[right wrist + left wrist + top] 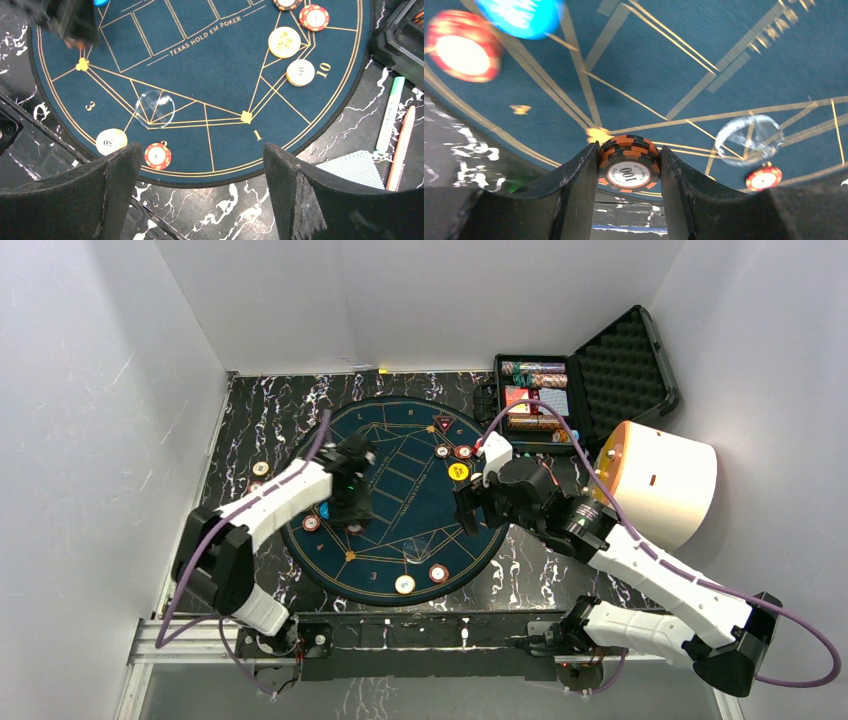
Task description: Distribute texas hold em gaming equipment
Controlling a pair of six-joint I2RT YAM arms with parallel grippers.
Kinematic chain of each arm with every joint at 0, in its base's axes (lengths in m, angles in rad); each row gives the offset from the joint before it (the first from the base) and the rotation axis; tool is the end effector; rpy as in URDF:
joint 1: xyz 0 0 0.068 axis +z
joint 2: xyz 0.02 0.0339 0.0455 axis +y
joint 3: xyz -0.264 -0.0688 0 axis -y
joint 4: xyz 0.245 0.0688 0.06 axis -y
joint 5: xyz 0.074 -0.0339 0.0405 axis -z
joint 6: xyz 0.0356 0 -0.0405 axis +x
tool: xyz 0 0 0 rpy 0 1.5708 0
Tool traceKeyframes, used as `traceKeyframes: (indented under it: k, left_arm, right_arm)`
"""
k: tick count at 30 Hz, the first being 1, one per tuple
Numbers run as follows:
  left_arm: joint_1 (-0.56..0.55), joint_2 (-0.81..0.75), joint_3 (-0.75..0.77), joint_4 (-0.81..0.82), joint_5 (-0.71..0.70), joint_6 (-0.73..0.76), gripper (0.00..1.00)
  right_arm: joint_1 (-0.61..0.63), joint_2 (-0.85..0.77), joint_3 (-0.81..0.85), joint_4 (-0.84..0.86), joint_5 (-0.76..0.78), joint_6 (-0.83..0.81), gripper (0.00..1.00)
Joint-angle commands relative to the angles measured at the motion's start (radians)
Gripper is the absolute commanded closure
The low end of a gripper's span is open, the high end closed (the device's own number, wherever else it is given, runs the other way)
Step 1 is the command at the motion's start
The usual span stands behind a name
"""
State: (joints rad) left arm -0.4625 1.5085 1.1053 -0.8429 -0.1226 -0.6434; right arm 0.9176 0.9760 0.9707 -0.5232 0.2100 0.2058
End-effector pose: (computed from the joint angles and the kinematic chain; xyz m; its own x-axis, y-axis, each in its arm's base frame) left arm 0.2591 -0.1243 0.2324 -0.9233 -0.2050 -0.3248 -0.1825 0.9782 -0.0987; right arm 0.1343 0.1633 0.3360 -0.4363 -0.2413 -0.8668 -0.5906 0.8036 0.0736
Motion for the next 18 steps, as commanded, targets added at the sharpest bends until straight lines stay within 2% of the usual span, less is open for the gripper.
traceKeyframes:
  k: [1, 6, 18]
  left_arm:
    - [-0.241, 0.082, 0.067, -0.049, -0.086, -0.167, 0.96]
    - [-0.410, 0.128, 0.047, -0.039, -0.117, -0.219, 0.97]
    - [-0.528, 0.090, -0.122, 0.038, -0.078, -0.279, 0.93]
  right_arm:
    - [0.004, -0.004, 0.077, -0.006, 0.066, 0.003, 0.02]
    - [0.004, -0.008, 0.097, -0.034, 0.118, 0.011, 0.02]
    - [0.004, -0.003, 0.109, -0.062, 0.167, 0.073, 0.02]
